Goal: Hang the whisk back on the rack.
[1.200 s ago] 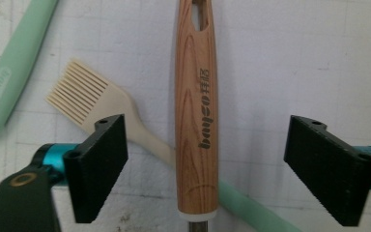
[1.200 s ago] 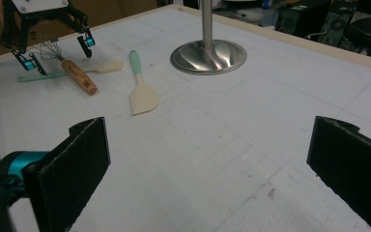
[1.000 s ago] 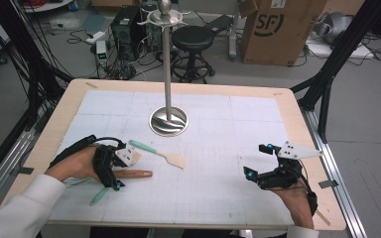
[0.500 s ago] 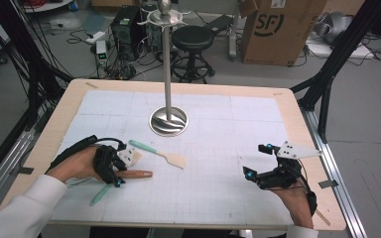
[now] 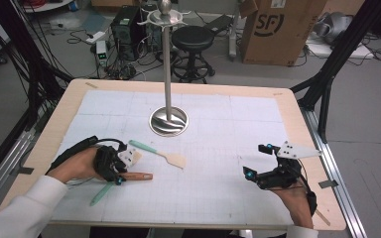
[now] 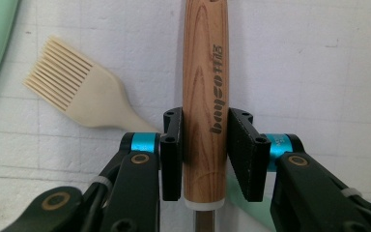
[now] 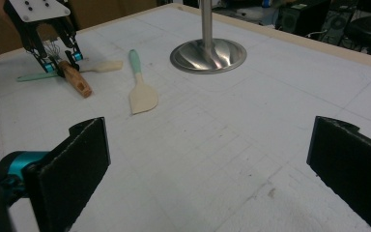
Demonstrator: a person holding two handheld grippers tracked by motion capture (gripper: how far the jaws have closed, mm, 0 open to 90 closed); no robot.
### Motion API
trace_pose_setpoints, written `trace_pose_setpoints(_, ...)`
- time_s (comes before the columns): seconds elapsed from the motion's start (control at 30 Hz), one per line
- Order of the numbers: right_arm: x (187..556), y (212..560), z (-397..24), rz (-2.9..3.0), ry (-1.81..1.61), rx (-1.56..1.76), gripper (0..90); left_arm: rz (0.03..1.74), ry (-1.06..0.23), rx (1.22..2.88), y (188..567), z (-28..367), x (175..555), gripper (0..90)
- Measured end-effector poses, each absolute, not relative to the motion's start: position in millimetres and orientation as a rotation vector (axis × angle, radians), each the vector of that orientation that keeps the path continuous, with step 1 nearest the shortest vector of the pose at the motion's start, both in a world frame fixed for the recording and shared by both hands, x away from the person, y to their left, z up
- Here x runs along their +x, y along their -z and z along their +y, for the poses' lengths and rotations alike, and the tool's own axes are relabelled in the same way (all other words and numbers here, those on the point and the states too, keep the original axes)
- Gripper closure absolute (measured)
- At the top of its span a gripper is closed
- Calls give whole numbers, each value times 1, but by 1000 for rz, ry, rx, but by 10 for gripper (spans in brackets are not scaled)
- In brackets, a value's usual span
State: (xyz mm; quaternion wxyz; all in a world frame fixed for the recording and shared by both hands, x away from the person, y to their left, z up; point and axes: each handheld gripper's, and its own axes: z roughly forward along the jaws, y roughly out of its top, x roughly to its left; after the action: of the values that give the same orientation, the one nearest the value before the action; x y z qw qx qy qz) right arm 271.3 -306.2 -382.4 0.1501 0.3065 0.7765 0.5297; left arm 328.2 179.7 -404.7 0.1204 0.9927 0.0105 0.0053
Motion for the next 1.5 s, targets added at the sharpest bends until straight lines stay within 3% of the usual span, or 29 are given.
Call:
trace_pose_setpoints(0.6,273,383,-307,2229,-1521,881,0,-4,-56,2859,395,186,324,709)
trace_pose_setpoints(1.2,273,382,-306,2222,-1528,885,0,234,-135,2477,330,226,324,710)
trace_pose_setpoints(1.5,273,381,-305,2232,-1524,876,0,255,-189,2335,289,231,327,710)
